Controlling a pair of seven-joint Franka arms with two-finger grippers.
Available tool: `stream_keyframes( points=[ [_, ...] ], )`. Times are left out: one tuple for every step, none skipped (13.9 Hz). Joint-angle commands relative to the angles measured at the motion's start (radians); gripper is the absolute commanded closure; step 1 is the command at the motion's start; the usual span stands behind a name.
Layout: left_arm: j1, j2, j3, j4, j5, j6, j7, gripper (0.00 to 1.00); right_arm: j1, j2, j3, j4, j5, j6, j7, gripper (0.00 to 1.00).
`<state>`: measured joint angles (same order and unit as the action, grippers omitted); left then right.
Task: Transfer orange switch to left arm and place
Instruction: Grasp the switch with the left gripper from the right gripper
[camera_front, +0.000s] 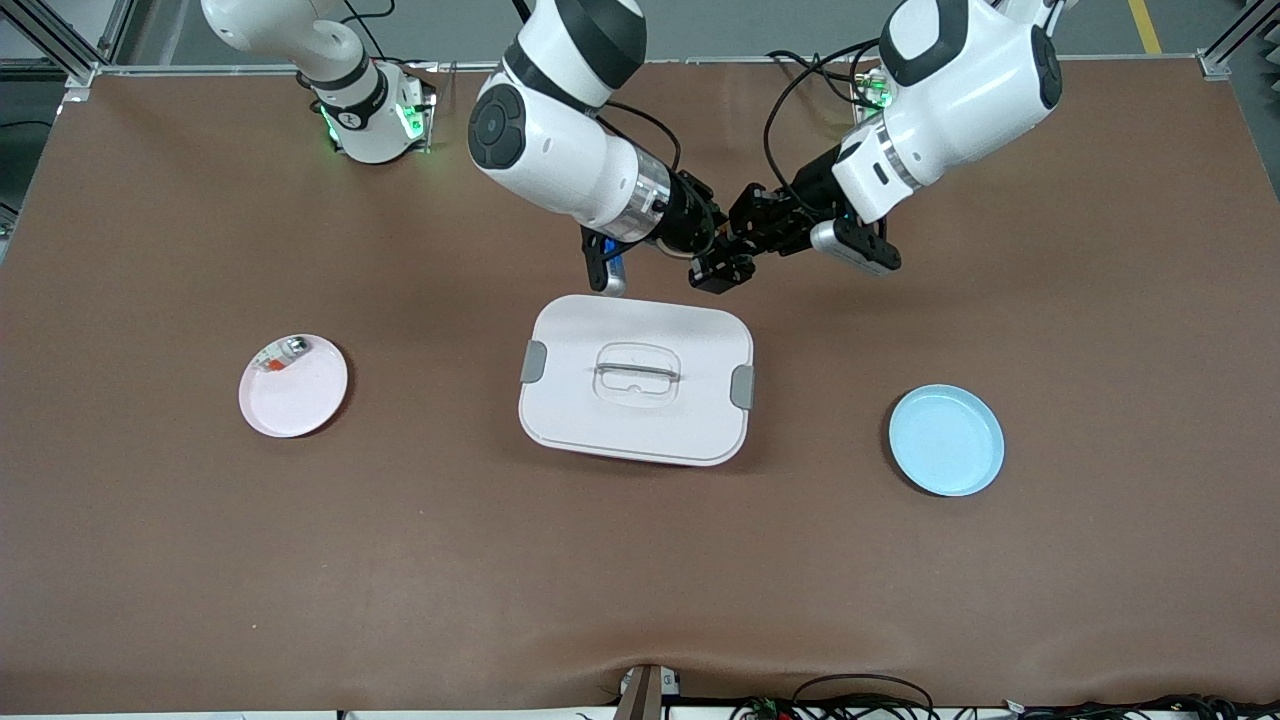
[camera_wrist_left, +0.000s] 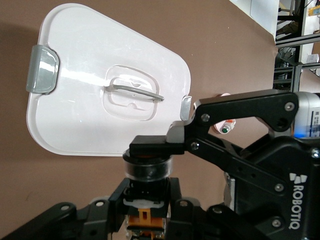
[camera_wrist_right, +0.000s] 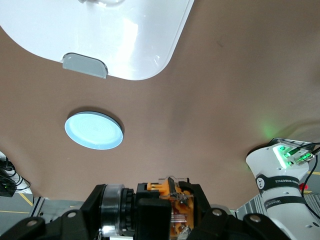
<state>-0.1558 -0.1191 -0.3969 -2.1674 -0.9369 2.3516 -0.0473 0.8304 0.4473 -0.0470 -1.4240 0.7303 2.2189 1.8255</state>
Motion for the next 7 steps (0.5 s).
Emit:
stream_keyframes(
  points=[
    [0.010,0.039,-0.013,0.006,0.006,0.011,0.075,1.00,0.006,0.004,-0.005,0.031,0.018,-0.008,0.015,0.88],
    [0.012,0.045,-0.011,0.017,0.009,0.009,0.076,1.00,0.006,0.004,-0.005,0.031,0.018,-0.010,0.015,0.82],
    [0.013,0.052,-0.010,0.021,0.010,0.009,0.082,1.00,0.003,0.004,-0.005,0.031,0.018,-0.010,0.015,0.64],
    [0.015,0.055,-0.008,0.024,0.015,0.009,0.098,1.00,0.004,0.004,-0.005,0.031,0.018,-0.010,0.015,0.43],
    [0.022,0.064,-0.005,0.027,0.035,0.009,0.110,1.00,0.004,0.004,-0.005,0.031,0.018,-0.010,0.017,0.15],
    [0.047,0.070,-0.006,0.040,0.074,0.009,0.113,1.00,0.004,0.004,-0.005,0.031,0.018,-0.010,0.017,0.00],
    [0.059,0.079,-0.008,0.049,0.126,0.008,0.115,1.00,0.004,0.004,-0.005,0.031,0.018,-0.012,0.017,0.00]
  ],
)
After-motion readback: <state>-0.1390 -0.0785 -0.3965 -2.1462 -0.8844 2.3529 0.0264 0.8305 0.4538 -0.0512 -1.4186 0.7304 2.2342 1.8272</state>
